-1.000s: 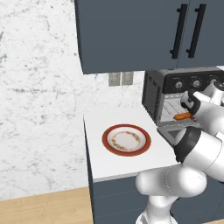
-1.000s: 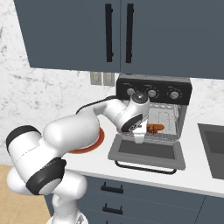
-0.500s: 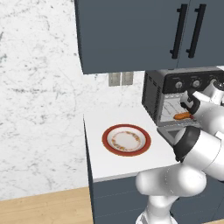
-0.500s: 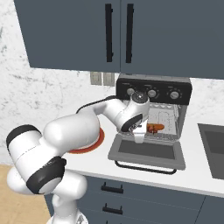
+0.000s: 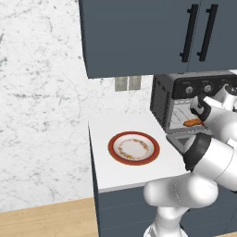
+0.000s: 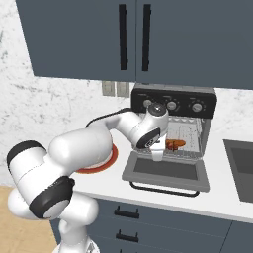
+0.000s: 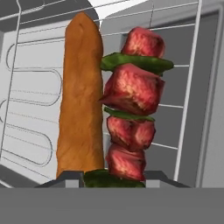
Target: Pick up the kebab skewer and baguette bread, and place them inside the toaster oven. Close the toaster oven door and start by setting the timer.
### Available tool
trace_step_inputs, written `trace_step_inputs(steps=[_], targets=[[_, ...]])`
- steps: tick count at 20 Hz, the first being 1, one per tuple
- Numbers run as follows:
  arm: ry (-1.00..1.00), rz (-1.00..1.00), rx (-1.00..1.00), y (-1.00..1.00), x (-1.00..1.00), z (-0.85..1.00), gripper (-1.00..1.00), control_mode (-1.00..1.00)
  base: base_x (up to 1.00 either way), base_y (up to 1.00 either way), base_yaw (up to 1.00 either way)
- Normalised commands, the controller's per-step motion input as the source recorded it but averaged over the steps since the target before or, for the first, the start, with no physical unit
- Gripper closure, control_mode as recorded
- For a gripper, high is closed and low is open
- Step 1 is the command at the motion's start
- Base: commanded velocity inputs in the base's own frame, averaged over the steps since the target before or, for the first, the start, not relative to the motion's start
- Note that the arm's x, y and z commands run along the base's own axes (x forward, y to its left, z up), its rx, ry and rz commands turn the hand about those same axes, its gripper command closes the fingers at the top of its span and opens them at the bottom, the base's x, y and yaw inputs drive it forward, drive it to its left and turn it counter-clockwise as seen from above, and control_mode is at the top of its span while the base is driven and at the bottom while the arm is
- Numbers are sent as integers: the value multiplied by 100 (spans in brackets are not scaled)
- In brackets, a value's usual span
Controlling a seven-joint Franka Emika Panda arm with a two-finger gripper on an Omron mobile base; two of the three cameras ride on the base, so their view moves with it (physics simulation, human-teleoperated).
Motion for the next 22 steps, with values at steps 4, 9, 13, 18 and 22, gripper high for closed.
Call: trace_step_inputs(steps=[4, 9, 13, 18, 22], targets=[[0, 0, -1, 0, 0, 0, -100, -100, 0, 0, 0], [0, 0, -1, 0, 0, 0, -100, -100, 0, 0, 0], [0, 0, -1, 0, 0, 0, -100, -100, 0, 0, 0], [0, 0, 0, 0, 0, 0, -100, -100, 0, 0, 0], [0, 0, 0, -1, 0, 3, -100, -100, 0, 0, 0]])
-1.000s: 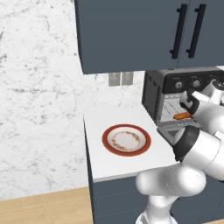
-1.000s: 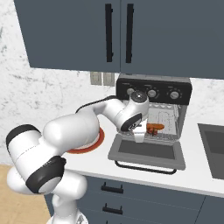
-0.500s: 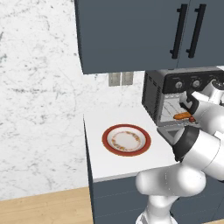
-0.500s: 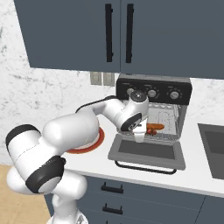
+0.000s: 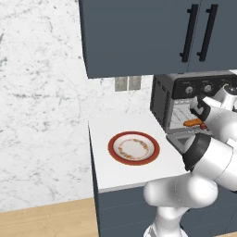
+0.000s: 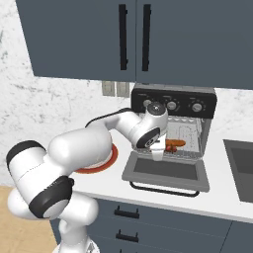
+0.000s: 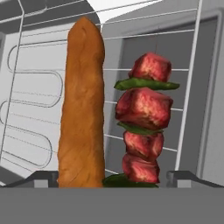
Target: Pick up the kebab skewer and baguette bread, and place them inside the toaster oven. Close the toaster oven door and start by setting the timer.
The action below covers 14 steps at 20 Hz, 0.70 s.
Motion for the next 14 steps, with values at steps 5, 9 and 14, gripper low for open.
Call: trace_step_inputs(steps=[5, 9, 14], targets=[[0, 0, 0, -2, -7, 5, -100, -100, 0, 0, 0], [1, 0, -1, -5, -4, 0, -100, -100, 0, 0, 0], [0, 0, -3, -6, -9, 3, -100, -100, 0, 0, 0]])
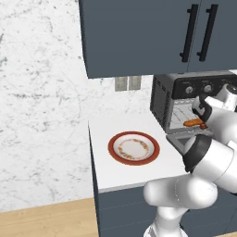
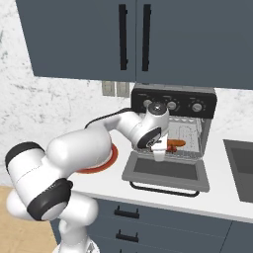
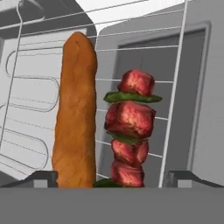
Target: Pick up the kebab skewer and baguette bread, and place them inside the toaster oven. Close the toaster oven door and start by setting the timer.
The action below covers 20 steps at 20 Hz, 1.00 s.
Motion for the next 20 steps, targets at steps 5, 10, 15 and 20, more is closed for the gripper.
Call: trace_step_inputs(steps=[5, 10, 15, 20], targets=[[0, 0, -3, -4, -61, 25, -100, -100, 0, 0, 0], [9, -2, -4, -5, -78, 4, -100, -100, 0, 0, 0], [32, 0, -1, 0, -38, 0, -100, -100, 0, 0, 0], [47, 0, 0, 0, -4, 0, -100, -100, 0, 0, 0]])
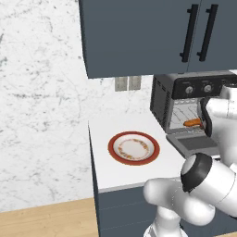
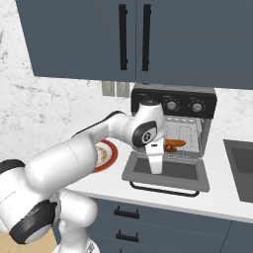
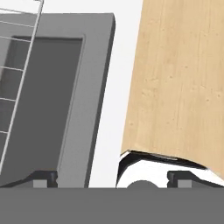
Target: Pick up the kebab skewer and baguette bread, and place them inside the toaster oven. Close the toaster oven door and start by setting the timer.
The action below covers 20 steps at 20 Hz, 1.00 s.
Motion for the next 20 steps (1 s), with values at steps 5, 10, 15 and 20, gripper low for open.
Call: trace_step_inputs(steps=[5, 10, 15, 20], targets=[[37, 2, 0, -10, -21, -10, -100, -100, 0, 0, 0], [6, 0, 0, 0, -27, -21, -100, -100, 0, 0, 0], [0, 0, 7, 0, -16, -19, -100, -100, 0, 0, 0], [0, 0, 5, 0, 0, -29, -100, -100, 0, 0, 0]])
